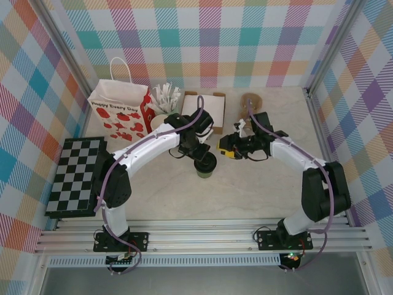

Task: Pack the takeout coffee

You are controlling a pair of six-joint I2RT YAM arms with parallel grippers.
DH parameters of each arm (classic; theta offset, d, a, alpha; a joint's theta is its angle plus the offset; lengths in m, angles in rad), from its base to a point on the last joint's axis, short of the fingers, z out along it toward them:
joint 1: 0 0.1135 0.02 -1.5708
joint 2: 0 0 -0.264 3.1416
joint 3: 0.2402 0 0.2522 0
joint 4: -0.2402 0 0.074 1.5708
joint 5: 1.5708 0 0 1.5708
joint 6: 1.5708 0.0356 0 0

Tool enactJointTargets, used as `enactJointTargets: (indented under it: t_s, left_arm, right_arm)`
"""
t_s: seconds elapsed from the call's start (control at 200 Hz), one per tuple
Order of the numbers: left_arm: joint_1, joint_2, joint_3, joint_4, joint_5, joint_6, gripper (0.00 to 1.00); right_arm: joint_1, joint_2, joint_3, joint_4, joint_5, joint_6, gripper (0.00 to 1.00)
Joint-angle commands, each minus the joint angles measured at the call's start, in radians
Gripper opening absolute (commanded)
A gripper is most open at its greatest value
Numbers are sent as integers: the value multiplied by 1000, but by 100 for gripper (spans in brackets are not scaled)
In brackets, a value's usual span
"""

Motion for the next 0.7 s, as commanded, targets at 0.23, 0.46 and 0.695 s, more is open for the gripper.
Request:
enactJointTargets:
  t_s: [0.23, 0.46, 0.695]
  left_arm:
    - [6, 44, 8, 21, 19, 50, 0]
    - [6, 44, -39, 54, 20, 16, 0]
    - [6, 42, -62, 72, 31, -1, 0]
  right_arm:
    - [6, 119, 39, -81, -89, -53, 42]
    - [13, 119, 14, -73, -89, -52, 41]
    - [36, 133, -18, -84, -12, -31, 35]
